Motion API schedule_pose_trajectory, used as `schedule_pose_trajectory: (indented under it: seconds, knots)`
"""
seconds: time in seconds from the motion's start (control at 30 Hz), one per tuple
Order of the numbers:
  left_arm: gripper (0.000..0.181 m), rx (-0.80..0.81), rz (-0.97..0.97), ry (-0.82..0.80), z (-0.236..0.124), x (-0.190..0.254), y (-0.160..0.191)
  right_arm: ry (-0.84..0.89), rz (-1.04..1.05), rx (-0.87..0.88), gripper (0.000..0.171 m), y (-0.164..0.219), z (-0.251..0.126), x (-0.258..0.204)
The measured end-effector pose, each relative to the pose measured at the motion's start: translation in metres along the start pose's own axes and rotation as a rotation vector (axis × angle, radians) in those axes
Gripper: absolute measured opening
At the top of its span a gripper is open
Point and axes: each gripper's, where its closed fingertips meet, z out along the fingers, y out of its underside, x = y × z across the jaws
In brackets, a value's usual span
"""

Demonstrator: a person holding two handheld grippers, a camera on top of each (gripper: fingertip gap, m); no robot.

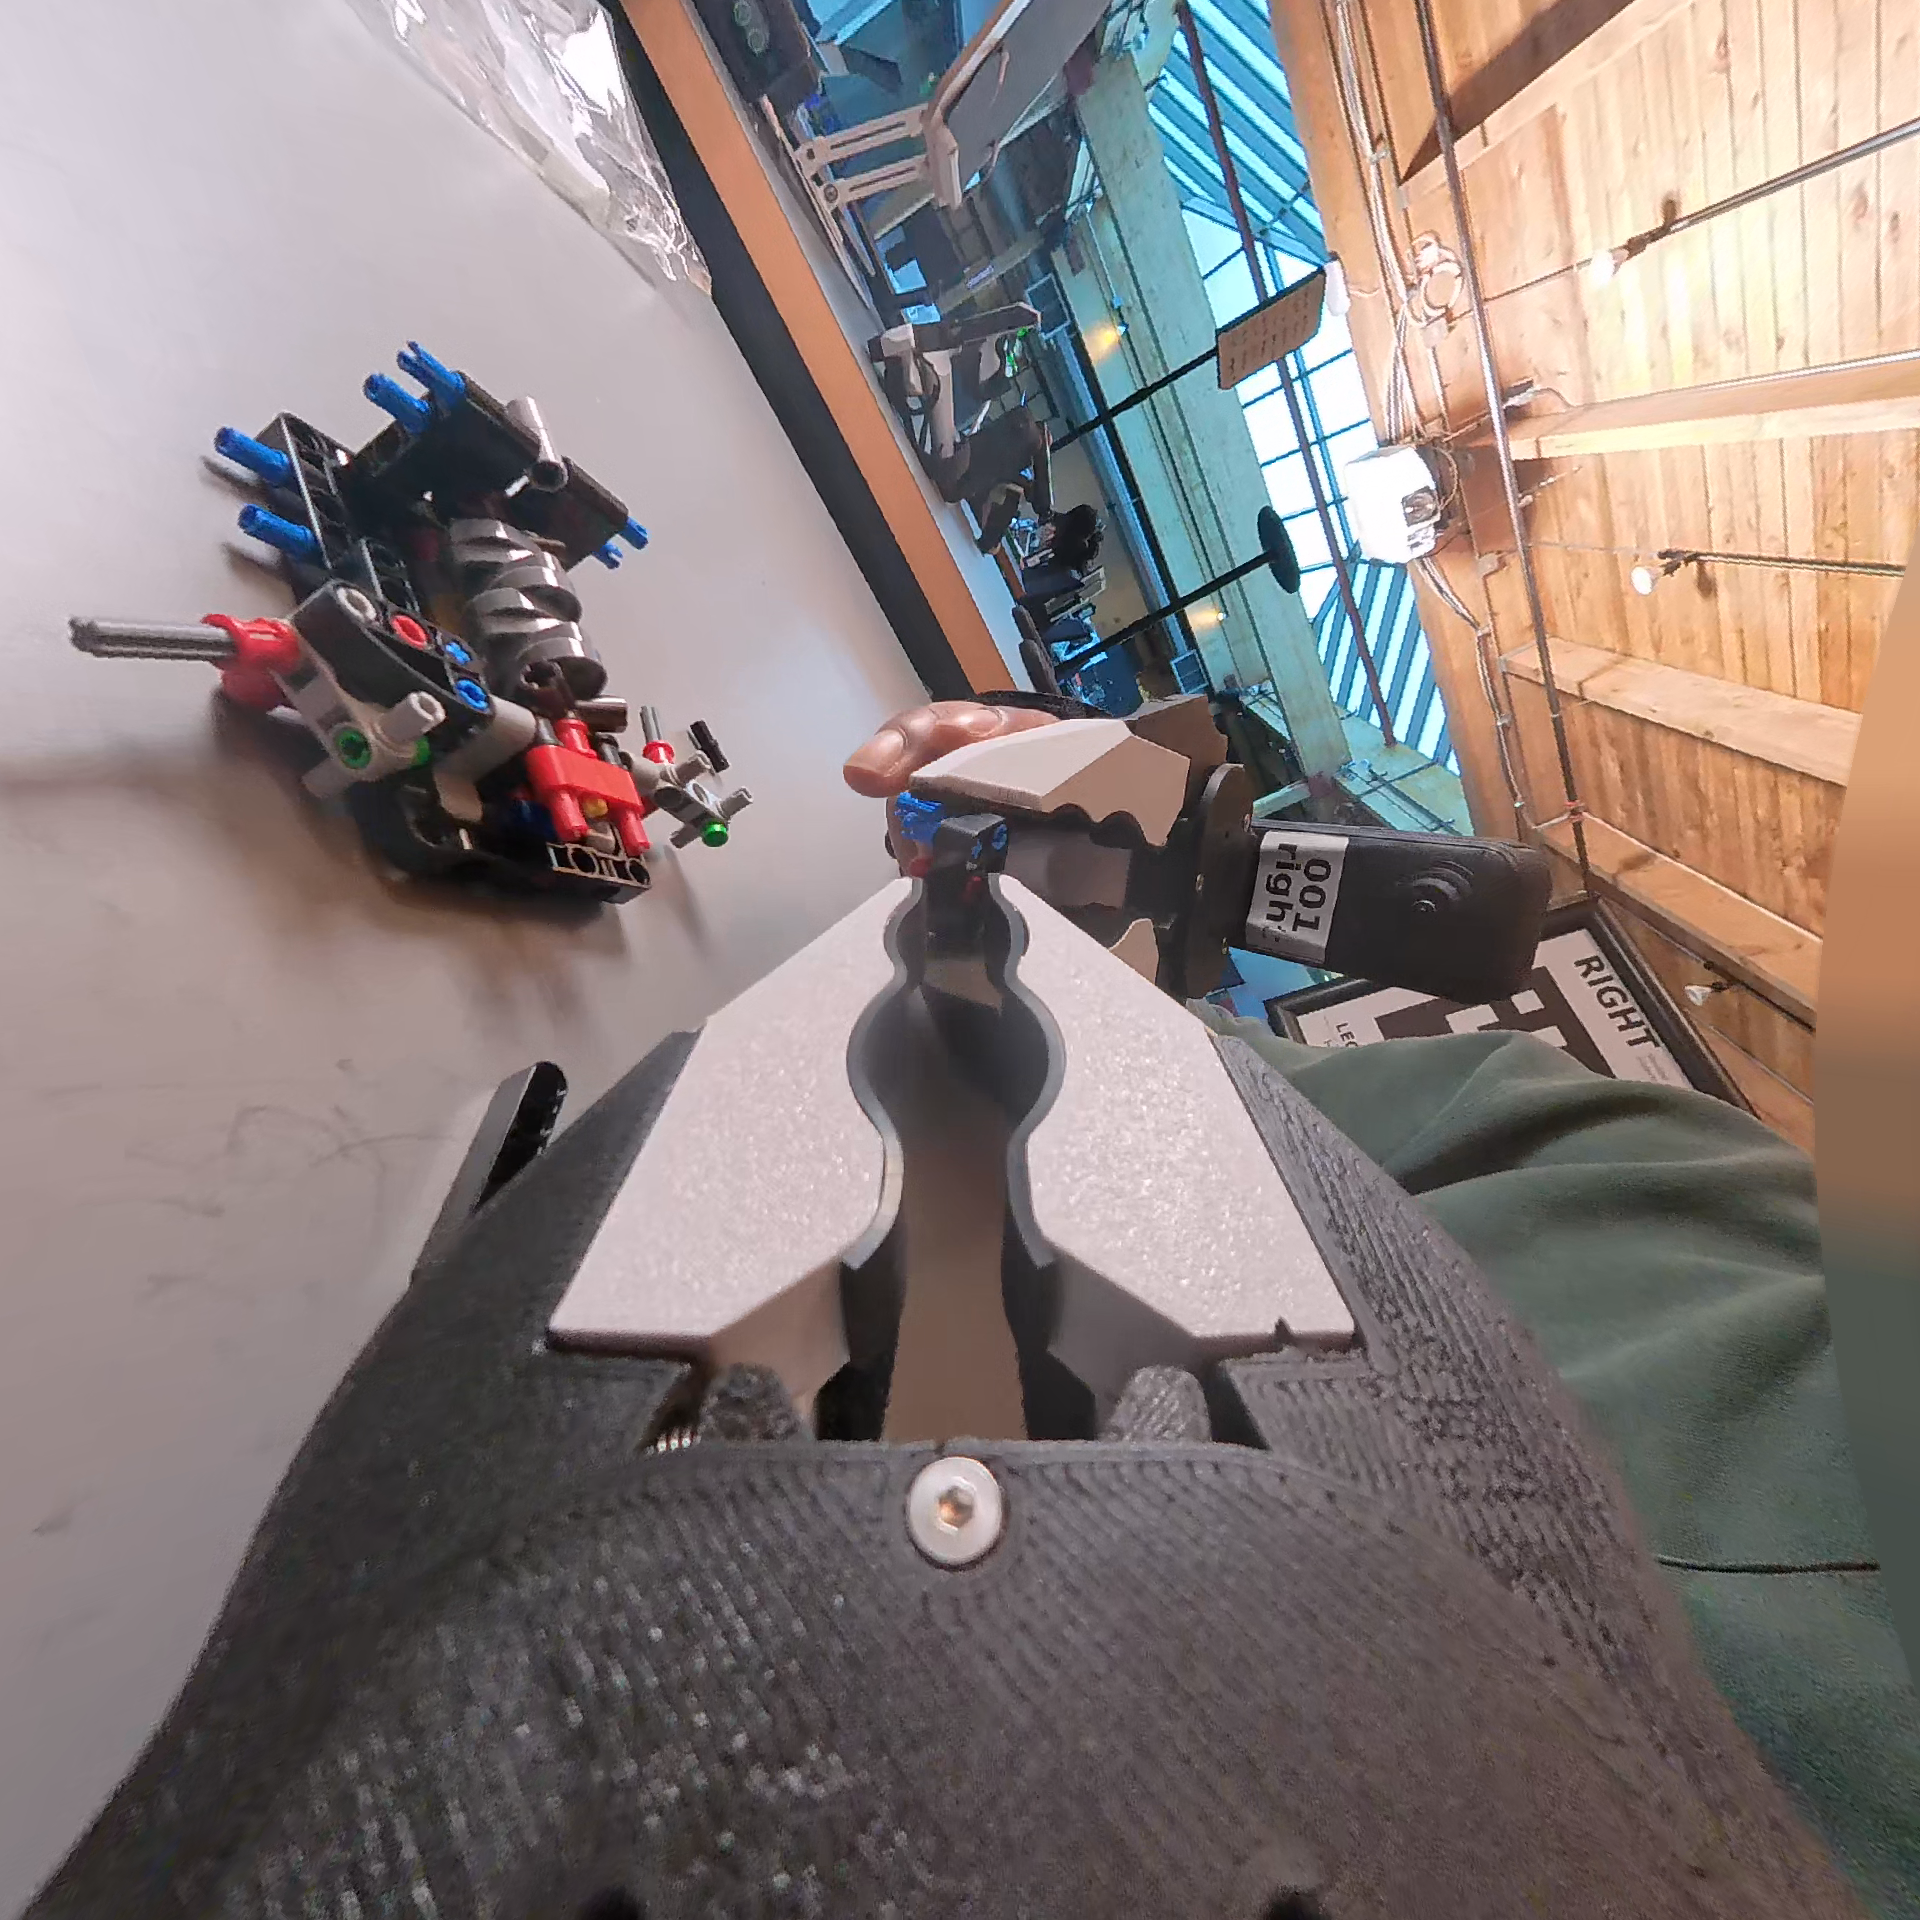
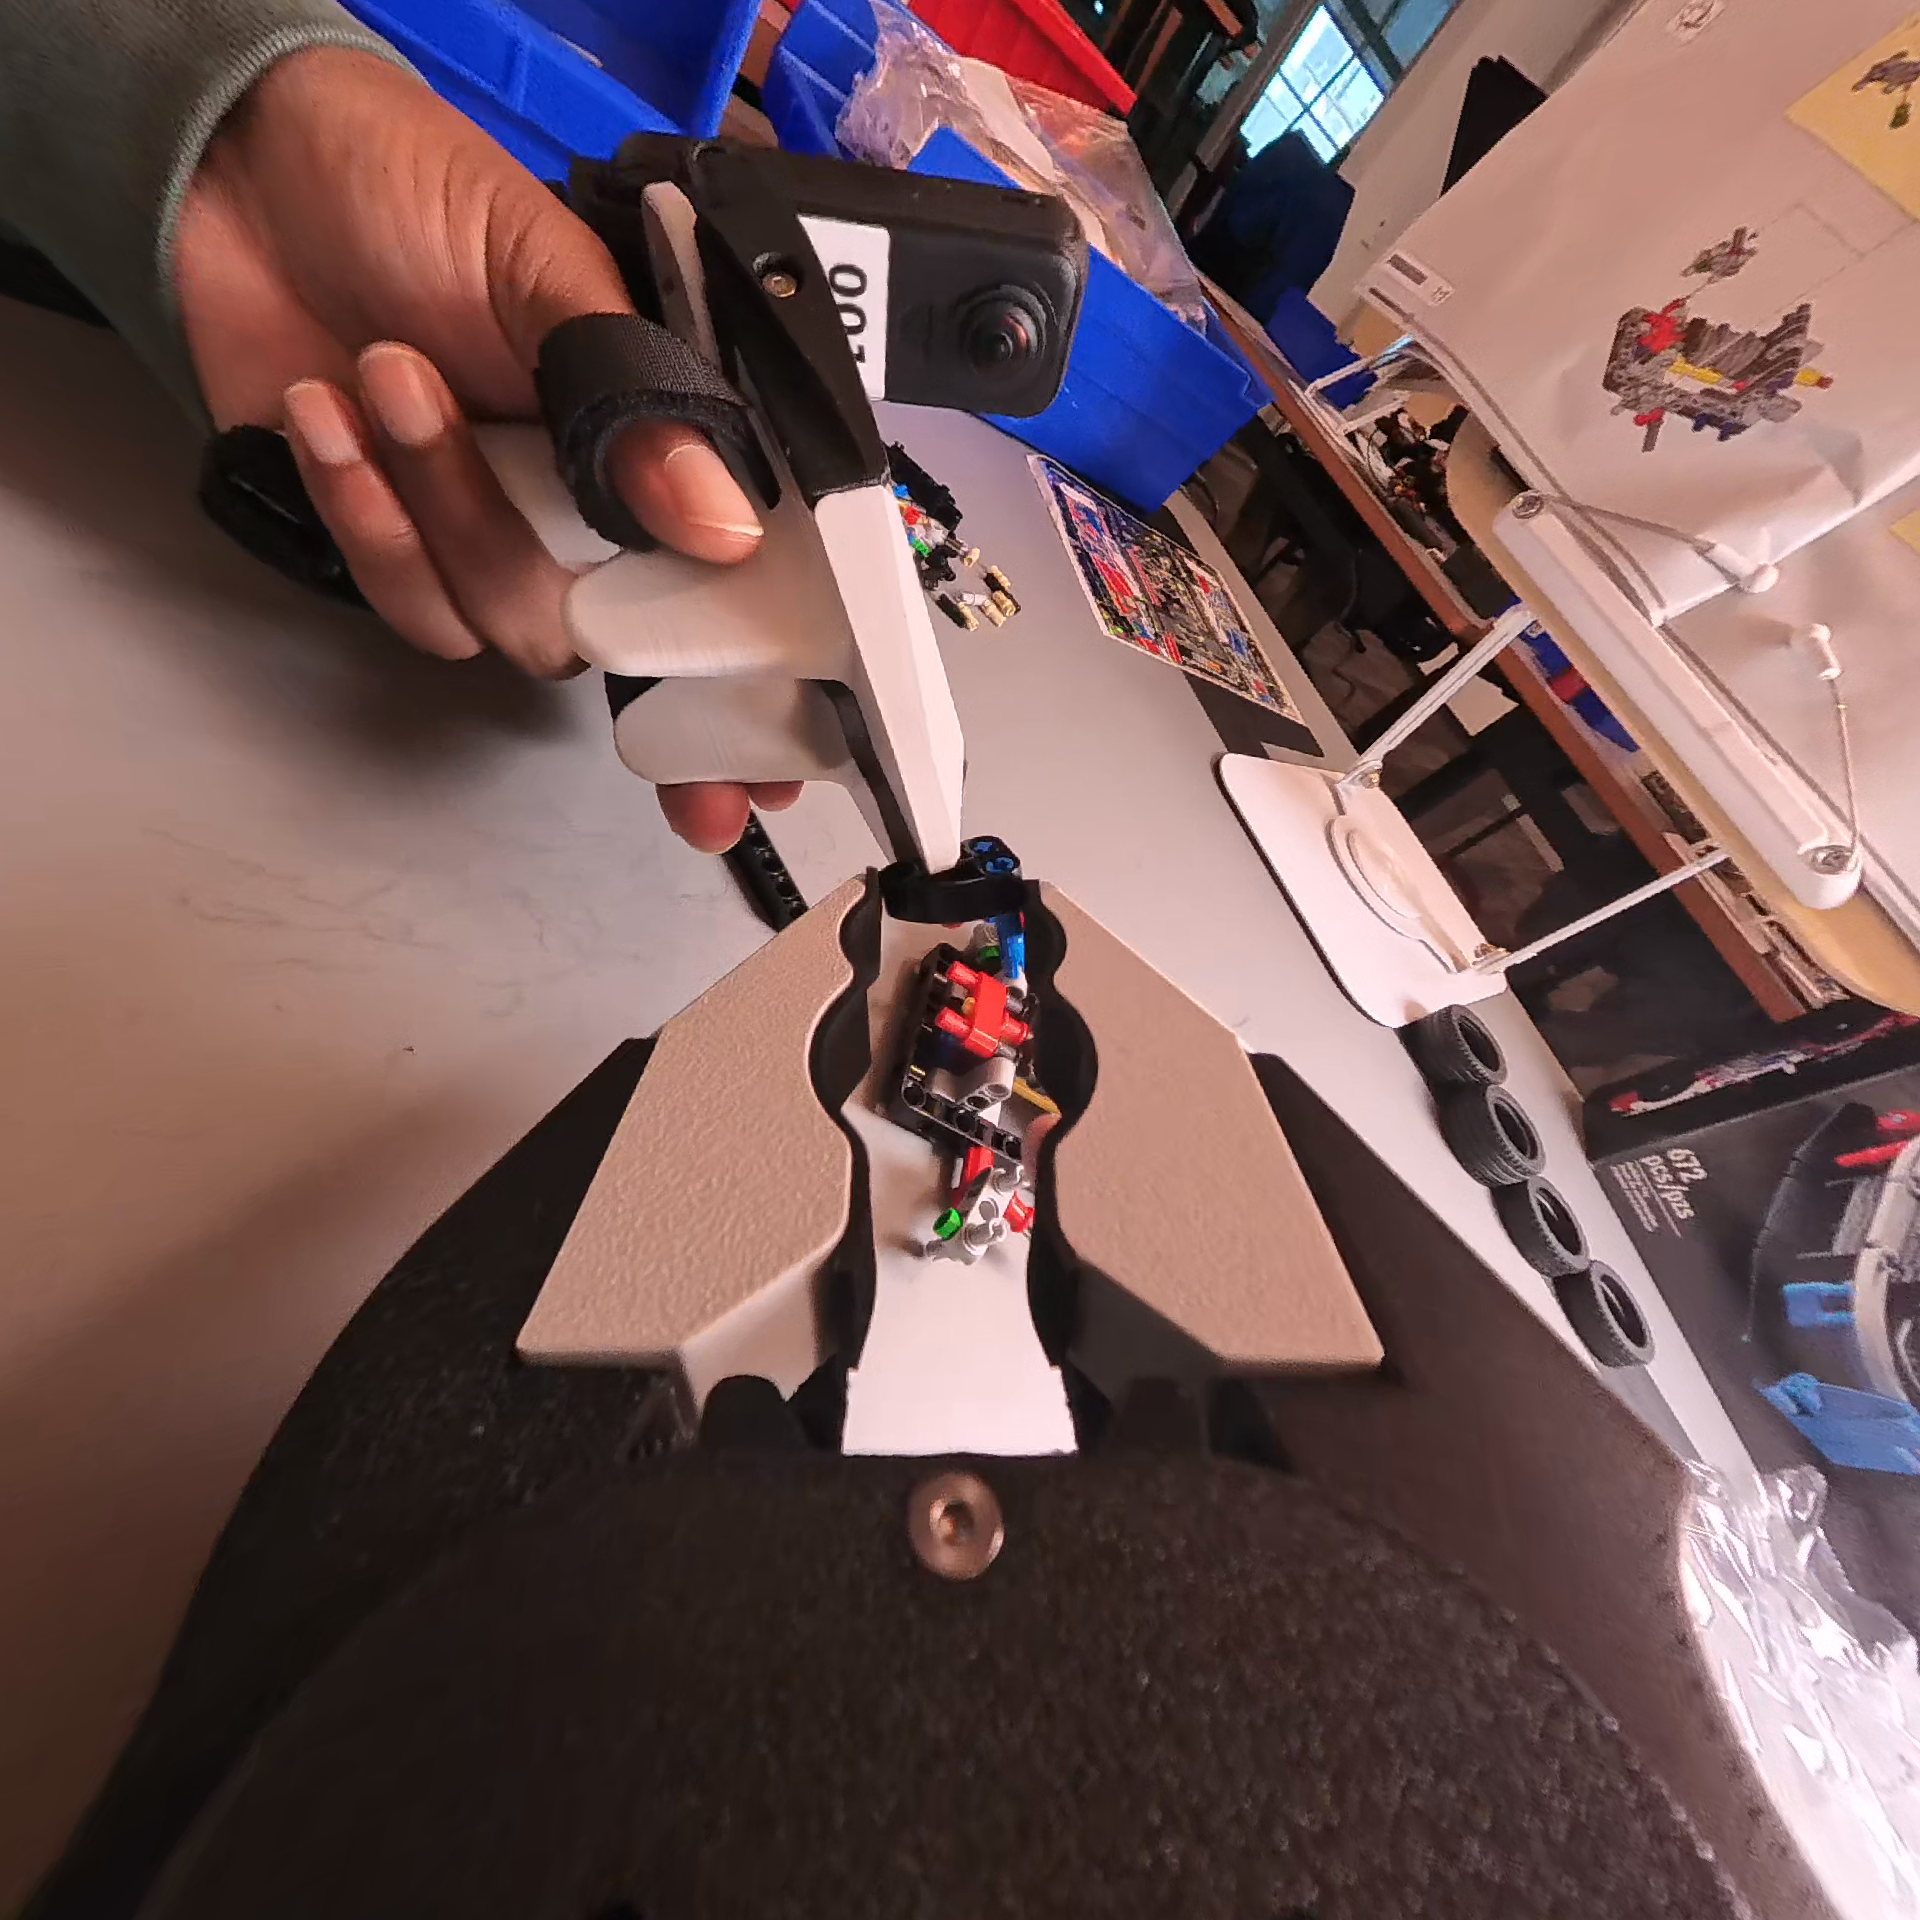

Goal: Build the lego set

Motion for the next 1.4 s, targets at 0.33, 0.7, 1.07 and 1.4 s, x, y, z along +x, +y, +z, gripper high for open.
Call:
schedule_pose_trajectory:
  seconds: [0.33, 0.7, 1.07, 1.4]
  knots:
    - [0.014, -0.026, 0.128, -0.045, 0.000, 0.002, 0.000, -0.009, 0.033, -0.003, 0.023, 0.003, -0.001, 0.001]
    - [0.012, -0.084, 0.322, -0.162, 0.002, -0.005, 0.007, -0.008, -0.026, -0.017, 0.023, 0.003, 0.002, -0.006]
    - [0.011, -0.092, 0.367, -0.172, 0.001, -0.003, 0.005, -0.010, 0.006, 0.009, 0.023, 0.001, 0.001, -0.004]
    - [0.011, -0.089, 0.545, -0.246, -0.001, 0.001, 0.001, -0.007, 0.036, 0.048, 0.022, -0.004, -0.001, -0.001]
